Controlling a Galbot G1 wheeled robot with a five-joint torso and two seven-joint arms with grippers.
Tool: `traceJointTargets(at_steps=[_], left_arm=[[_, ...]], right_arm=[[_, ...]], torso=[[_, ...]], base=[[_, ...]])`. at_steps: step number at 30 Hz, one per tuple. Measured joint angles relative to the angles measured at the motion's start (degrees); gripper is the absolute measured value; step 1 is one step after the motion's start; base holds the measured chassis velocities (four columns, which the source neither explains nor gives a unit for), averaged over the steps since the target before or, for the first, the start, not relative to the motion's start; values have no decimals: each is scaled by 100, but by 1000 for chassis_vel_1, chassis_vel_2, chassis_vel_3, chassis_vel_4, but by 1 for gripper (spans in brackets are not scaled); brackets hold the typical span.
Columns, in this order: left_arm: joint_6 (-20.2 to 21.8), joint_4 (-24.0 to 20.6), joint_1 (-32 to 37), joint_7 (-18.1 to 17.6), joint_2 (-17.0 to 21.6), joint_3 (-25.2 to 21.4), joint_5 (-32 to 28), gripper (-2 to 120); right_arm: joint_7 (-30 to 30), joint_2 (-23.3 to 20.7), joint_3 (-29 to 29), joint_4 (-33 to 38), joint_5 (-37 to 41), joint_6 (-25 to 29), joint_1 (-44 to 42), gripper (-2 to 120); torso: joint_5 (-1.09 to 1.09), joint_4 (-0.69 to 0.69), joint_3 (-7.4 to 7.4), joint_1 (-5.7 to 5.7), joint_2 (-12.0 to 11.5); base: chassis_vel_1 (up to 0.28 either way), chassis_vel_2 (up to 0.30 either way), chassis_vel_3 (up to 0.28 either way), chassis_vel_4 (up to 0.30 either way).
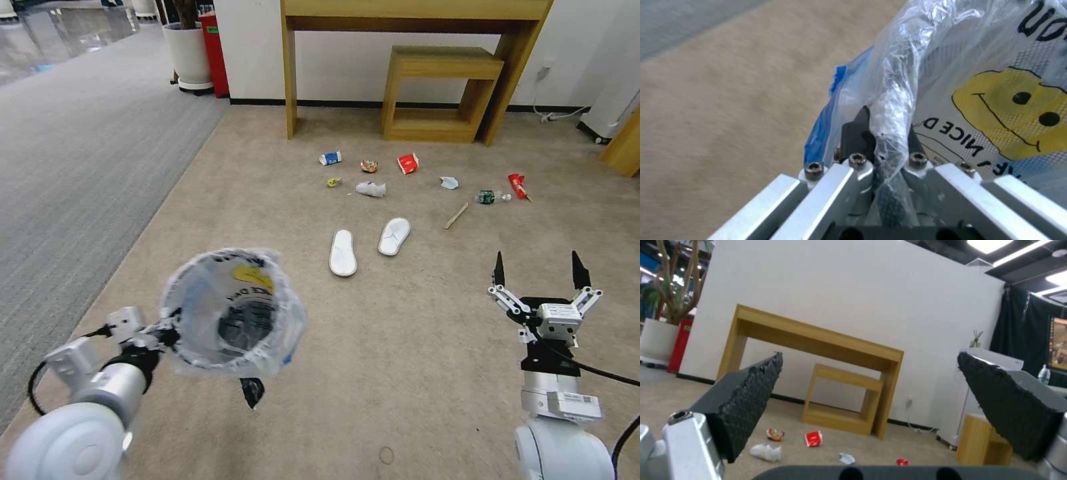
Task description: Pick up the trash bin and place the garbage on the floor into it.
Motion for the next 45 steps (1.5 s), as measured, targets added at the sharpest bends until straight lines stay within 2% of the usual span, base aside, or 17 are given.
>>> traceJointTargets(at_steps=[3, 9, 24, 45], left_arm=[[65, -25, 18, -122, -56, -332, -21, 1], [119, -44, 72, -177, -176, -569, 107, 1], [108, -115, 109, -125, -337, -461, 243, 1], [102, -116, 96, -108, -282, -526, 110, 1]], right_arm=[[-2, 26, -60, -65, 10, 60, 23, 100], [-33, 24, -72, -87, 37, 125, 50, 100], [-91, -20, -18, -82, 15, 168, 3, 100], [-127, -55, 2, -35, -10, 160, 44, 100]], torso=[[-1, -1, 0, 0, 0], [-1, 0, 0, 0, 0], [0, -1, 0, 0, 0], [-1, 0, 0, 0, 0]], base=[[0, 0, 0, 0], [0, 0, 0, 0], [0, 0, 0, 0], [32, 34, -29, -34]])
